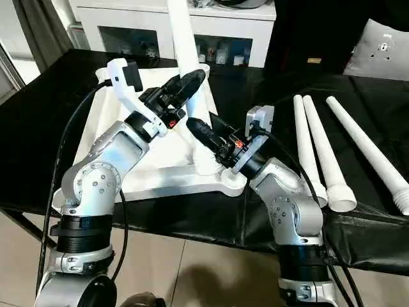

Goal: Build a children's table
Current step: Pick table leg

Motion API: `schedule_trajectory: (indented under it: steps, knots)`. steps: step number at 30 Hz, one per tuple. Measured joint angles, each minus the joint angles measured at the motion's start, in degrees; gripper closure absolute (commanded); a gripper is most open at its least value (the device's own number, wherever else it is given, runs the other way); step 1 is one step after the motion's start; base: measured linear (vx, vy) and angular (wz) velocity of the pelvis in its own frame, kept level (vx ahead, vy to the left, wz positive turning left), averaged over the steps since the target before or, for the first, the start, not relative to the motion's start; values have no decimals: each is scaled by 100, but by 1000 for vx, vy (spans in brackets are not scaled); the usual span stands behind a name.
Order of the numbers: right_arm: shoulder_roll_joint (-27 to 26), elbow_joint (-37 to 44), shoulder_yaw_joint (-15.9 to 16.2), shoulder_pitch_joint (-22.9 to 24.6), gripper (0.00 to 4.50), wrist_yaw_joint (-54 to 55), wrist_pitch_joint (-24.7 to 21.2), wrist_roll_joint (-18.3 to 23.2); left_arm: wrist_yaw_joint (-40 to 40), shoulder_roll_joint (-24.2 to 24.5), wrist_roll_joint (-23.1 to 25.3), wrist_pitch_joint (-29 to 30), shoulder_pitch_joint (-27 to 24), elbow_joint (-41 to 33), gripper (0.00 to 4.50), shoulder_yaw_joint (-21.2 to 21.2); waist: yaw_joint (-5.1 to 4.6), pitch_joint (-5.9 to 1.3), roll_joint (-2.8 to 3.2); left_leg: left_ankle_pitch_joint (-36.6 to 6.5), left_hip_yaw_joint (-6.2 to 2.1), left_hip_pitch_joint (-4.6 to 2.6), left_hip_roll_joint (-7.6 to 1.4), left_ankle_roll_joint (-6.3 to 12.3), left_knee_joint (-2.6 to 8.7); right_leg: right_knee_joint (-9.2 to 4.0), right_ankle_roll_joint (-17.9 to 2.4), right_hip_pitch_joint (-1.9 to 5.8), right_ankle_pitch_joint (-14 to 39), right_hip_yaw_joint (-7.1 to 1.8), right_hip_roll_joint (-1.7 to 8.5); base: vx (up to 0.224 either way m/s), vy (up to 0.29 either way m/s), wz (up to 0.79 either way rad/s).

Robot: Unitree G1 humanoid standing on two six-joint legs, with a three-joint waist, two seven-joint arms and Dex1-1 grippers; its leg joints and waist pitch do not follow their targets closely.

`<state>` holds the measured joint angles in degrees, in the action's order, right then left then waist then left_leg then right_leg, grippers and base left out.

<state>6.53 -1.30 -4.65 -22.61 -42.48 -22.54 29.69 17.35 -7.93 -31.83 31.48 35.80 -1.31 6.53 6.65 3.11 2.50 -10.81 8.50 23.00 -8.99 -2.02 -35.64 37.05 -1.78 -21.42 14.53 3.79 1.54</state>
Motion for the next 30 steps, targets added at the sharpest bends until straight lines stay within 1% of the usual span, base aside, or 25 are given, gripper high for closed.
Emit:
schedule_trajectory:
  steps: [5,6,8,11,12,13,15,17,18,20,22,23,24,25,26,27,30]
  knots:
    - [66,1,1,17,268,-50,-4,16,4,-2,0,-2,-25,0,268,-30,-1,0,0,0,0,0,0,0,-2,0,0,1,-1,0,0,0,0,0]
    - [86,2,1,25,268,-64,-42,66,31,-1,-12,9,-36,0,233,-33,-2,0,0,0,0,0,0,1,-2,0,0,1,-1,0,0,0,0,0]
    - [134,4,-1,51,268,-109,-79,150,83,6,-87,63,-55,0,198,-20,1,0,0,0,0,0,0,1,-2,1,0,1,-2,0,0,0,0,0]
    - [211,28,38,130,268,-321,-204,243,217,18,-260,118,-76,-2,196,-10,3,0,0,0,0,0,0,1,-2,0,0,2,-2,0,0,0,0,0]
    - [214,62,86,194,268,-449,-261,294,258,40,-301,128,-77,-2,184,-6,0,0,1,0,0,1,0,1,-3,1,0,0,-2,0,0,0,0,0]
    - [263,116,108,264,268,-609,-381,442,398,87,-381,149,-95,-14,158,-18,1,0,1,0,0,1,0,2,-2,1,0,0,-2,0,0,0,0,0]
    - [416,187,160,389,268,-891,-598,663,715,208,-564,208,-153,-93,156,-21,5,-1,1,0,0,2,0,2,-3,0,0,0,-2,0,0,0,0,0]
    - [488,257,175,466,268,-1040,-678,723,874,244,-716,260,-171,-170,154,11,16,-1,2,0,-1,2,0,2,-6,1,0,0,-2,0,0,0,0,0]
    - [494,285,171,467,268,-1080,-705,798,916,207,-874,309,-172,-205,152,80,14,-2,4,0,-1,2,0,3,-8,1,-2,1,-6,0,0,0,0,0]
    - [490,337,169,467,268,-1123,-717,894,1003,108,-1155,360,-183,-257,152,208,14,-3,5,2,0,1,0,4,-9,1,-3,2,-10,0,0,0,0,0]
    - [487,363,161,467,268,-1150,-724,958,1052,60,-1405,381,-199,-303,182,274,13,-5,7,3,0,0,0,4,-9,1,-4,3,-15,0,0,0,0,0]
    - [484,368,168,467,268,-1177,-737,1001,1067,41,-1533,414,-221,-327,182,316,13,-6,10,4,0,0,0,6,-10,1,-3,3,-17,0,0,0,0,0]
    - [484,391,175,467,269,-1198,-750,1043,1073,29,-1638,454,-229,-347,192,362,12,-6,10,6,0,0,0,7,-10,1,-4,3,-19,0,0,0,0,0]
    - [485,427,176,467,269,-1206,-774,1065,1081,30,-1703,471,-229,-352,202,388,11,-6,10,7,0,0,0,8,-11,1,-3,3,-21,0,0,0,0,0]
    - [492,462,175,467,269,-1214,-806,1074,1106,40,-1739,477,-229,-353,202,394,13,-6,10,8,-1,0,0,10,-11,0,-2,3,-23,0,0,0,0,0]
    - [495,468,173,467,269,-1234,-826,1088,1120,57,-1766,484,-229,-355,224,394,16,-6,10,10,0,0,0,12,-12,-1,-1,4,-25,0,0,0,0,0]
    - [533,468,173,473,269,-1284,-871,1150,1135,121,-1784,502,-231,-355,239,395,12,-6,10,11,0,0,0,14,-15,-3,-1,5,-31,-1,1,0,0,0]
